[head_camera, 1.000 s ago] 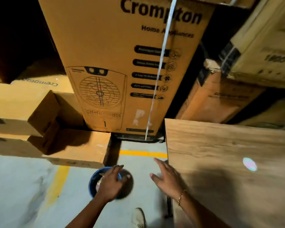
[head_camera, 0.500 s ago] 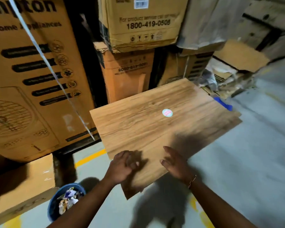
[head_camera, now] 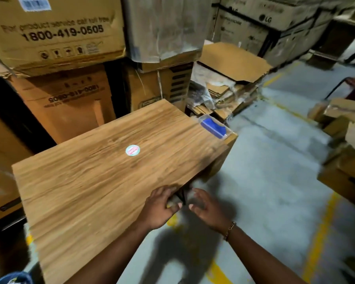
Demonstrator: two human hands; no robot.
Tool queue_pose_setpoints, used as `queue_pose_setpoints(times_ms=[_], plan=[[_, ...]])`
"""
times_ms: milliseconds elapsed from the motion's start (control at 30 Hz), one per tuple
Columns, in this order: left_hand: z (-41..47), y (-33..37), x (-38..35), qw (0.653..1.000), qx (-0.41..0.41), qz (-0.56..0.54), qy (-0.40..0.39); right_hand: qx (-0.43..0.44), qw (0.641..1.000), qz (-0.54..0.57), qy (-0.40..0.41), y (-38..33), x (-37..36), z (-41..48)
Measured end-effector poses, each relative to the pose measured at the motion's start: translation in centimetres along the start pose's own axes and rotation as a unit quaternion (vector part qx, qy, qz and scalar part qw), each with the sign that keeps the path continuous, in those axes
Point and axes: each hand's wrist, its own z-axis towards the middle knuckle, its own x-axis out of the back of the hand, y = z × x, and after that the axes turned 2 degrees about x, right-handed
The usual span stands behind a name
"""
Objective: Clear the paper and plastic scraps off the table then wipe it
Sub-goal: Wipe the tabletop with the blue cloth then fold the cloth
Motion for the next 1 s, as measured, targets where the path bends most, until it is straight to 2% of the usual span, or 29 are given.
queue_pose_setpoints(times_ms=[133, 400, 867, 1000], plan=[[3.7, 2.0, -0.4, 1.000, -0.006, 0.017, -0.008, -0.005, 0.998, 0.059, 0.025, 2.5, 3.7, 1.9], [12.1, 4.8, -1.7, 1.000, -0.004, -0.009, -0.004, -0.016, 0.998, 0.040, 0.040, 4.4, 10.0, 6.9], [30.0, 7.9, -1.2, 1.000, 0.013, -0.022, -0.016, -0.041, 0.998, 0.042, -0.006, 7.2, 18.7, 23.0], [33.2, 8.6, -1.1, 0.999, 0.021, -0.020, -0.023, -0.045, 0.998, 0.007, -0.030, 8.0, 21.1, 27.3]])
